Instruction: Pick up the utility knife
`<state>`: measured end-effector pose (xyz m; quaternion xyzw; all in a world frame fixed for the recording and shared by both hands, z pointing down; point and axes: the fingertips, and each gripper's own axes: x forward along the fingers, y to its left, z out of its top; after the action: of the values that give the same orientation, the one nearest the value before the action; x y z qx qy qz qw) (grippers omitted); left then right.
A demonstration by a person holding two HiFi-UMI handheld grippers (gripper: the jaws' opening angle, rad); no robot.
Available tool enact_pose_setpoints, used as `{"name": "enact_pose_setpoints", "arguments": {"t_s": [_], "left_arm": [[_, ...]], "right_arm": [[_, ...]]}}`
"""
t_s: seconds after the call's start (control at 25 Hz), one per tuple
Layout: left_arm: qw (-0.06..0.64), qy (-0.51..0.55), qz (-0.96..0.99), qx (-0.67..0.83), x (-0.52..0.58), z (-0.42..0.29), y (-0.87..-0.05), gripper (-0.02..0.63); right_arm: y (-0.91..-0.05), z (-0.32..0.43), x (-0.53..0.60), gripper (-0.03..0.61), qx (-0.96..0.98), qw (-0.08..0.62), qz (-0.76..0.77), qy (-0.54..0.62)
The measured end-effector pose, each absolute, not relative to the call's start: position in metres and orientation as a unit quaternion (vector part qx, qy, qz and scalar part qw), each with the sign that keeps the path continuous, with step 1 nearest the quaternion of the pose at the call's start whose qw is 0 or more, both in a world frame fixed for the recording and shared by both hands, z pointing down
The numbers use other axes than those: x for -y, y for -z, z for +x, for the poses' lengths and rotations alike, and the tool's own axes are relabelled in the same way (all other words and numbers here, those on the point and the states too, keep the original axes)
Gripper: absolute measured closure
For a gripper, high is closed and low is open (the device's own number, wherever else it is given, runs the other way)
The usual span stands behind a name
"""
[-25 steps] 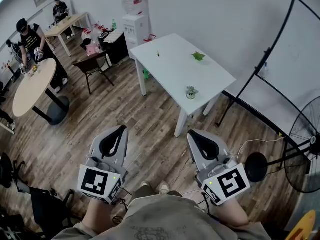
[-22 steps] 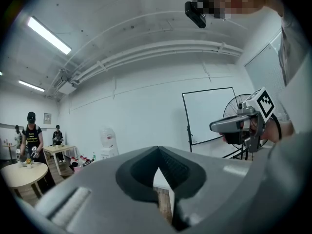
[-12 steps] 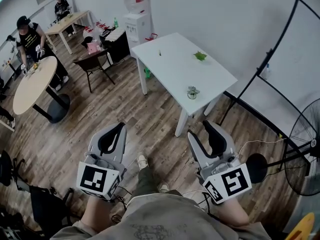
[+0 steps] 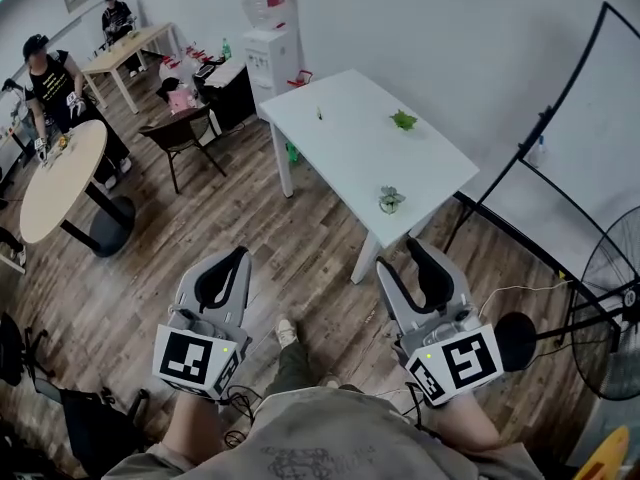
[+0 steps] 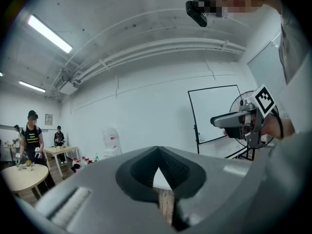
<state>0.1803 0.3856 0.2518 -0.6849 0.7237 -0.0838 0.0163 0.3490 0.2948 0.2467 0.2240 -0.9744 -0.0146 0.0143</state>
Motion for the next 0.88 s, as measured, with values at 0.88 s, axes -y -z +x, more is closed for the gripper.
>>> {"name": "enact_pose_setpoints", "arguments": {"t_s": [0.88], "left_arm": [[-0.010, 0.086, -0.712, -0.697, -0.238, -0.053, -0.268, 0.613]], "right_arm": [[-0.260, 0.115, -0.151, 0.380, 0.967, 0.069, 0.245, -0.001]]}}
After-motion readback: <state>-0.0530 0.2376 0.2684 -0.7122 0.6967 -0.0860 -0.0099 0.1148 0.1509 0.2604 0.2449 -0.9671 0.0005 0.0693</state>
